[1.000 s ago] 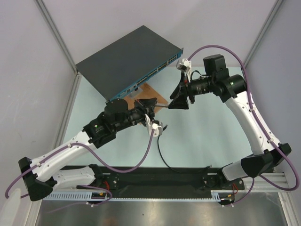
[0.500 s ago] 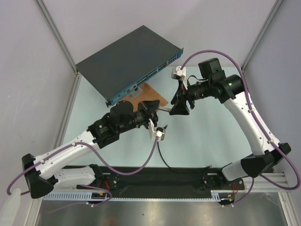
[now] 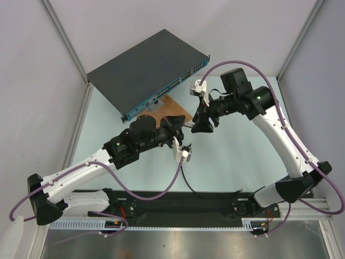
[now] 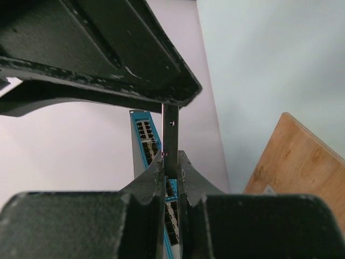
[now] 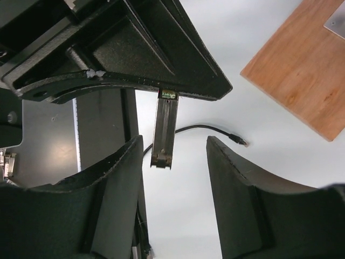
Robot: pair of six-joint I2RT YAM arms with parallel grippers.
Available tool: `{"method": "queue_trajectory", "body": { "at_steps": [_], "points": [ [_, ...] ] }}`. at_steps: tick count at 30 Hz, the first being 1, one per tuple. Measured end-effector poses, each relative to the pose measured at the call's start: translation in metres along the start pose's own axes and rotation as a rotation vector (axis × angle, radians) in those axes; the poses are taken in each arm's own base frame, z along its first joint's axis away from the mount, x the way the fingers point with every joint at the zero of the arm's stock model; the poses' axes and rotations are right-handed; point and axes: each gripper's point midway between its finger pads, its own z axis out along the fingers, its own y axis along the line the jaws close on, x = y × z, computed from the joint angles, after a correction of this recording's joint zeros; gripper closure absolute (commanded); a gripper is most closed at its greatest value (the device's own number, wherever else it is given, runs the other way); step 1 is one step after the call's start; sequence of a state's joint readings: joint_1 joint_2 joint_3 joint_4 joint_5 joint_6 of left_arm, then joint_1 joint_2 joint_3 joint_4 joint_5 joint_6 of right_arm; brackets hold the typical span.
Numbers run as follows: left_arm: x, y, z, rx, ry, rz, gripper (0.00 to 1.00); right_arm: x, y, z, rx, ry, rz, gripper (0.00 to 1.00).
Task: Insert the plug into the switch port
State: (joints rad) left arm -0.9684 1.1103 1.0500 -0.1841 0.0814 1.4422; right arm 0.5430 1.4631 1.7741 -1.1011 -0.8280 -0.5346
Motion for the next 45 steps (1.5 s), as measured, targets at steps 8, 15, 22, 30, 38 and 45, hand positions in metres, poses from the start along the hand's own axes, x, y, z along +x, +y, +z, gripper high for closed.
{"method": "queue_trajectory", "body": {
  "at_steps": [8, 15, 22, 30, 38, 45],
  "points": [
    [0.002, 0.001, 0.0, -0.002, 0.012, 0.0, 1.0, 0.005, -0.003, 0.006, 0.006, 0.033, -0.014, 0.95],
    [0.006, 0.004, -0.001, -0.024, 0.04, -0.044, 0.27, 0.005, -0.008, 0.004, 0.023, 0.028, -0.004, 1.0],
    [0.033, 0.054, -0.024, -0.143, 0.145, -0.438, 0.11, 0.001, -0.06, -0.024, 0.207, -0.03, 0.059, 1.0],
    [0.114, 0.147, -0.138, -0.622, 0.224, -1.114, 0.0, 0.004, -0.121, -0.034, 0.385, -0.018, 0.106, 1.0],
    [0.187, 0.077, -0.216, -0.914, 0.257, -1.709, 0.0, -0.007, -0.184, -0.034, 0.505, 0.042, 0.099, 1.0],
    [0.216, -0.017, -0.232, -1.0, 0.281, -2.085, 0.0, -0.002, -0.191, -0.035, 0.531, 0.104, 0.059, 1.0]
  ]
}}
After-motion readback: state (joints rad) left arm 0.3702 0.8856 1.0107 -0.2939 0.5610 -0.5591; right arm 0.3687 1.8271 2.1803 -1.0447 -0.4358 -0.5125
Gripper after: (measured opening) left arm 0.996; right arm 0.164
